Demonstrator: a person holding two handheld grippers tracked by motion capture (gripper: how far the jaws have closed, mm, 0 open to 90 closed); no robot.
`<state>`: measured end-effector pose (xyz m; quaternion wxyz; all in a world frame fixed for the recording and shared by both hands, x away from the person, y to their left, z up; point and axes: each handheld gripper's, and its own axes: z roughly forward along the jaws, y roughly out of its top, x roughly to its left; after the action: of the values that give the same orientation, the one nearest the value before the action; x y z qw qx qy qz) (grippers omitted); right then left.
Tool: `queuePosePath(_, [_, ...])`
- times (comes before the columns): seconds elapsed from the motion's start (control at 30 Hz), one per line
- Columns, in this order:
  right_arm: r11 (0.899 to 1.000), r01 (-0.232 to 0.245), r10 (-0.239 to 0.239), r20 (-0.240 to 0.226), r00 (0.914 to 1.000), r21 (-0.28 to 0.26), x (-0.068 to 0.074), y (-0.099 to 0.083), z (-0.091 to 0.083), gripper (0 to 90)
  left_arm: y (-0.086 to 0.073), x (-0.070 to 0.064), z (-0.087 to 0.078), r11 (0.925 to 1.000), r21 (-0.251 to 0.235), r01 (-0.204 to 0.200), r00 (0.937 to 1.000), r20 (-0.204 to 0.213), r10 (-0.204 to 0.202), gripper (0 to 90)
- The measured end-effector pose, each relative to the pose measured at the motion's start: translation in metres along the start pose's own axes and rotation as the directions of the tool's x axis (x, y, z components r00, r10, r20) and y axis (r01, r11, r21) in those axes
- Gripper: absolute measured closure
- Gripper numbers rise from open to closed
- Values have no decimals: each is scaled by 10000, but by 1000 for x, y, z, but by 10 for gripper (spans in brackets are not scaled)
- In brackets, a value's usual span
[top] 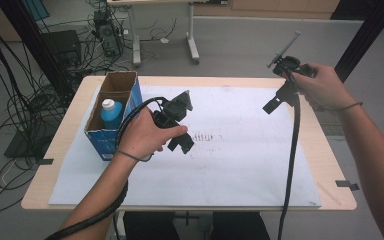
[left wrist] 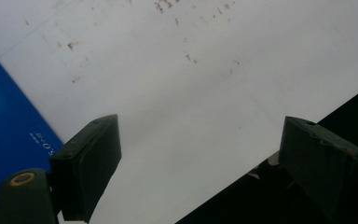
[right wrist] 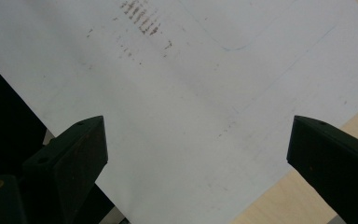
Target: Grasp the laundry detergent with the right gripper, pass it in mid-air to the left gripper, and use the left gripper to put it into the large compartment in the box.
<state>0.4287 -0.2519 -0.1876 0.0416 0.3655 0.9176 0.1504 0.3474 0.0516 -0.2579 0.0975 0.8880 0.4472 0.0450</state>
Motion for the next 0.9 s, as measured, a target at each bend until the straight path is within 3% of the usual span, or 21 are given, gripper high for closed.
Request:
queuePosePath(0.47, [9995, -116, 124, 275, 9995, -302, -5, 17, -45, 51, 5, -3, 16, 9996, 246, -139, 9999, -38, 140, 134])
queuePosePath(0.53, [9993, -111, 119, 224, 9997, -357, -4, 19, -48, 50, 6, -3, 18, 9988, 403, -274, 9996, -41, 276, 134])
queuePosePath(0.9, [9996, 38, -33, 190, 9998, -262, -3, 24, -44, 50, 8, -2, 23, 9989, 437, -196, 9998, 2, 196, 134])
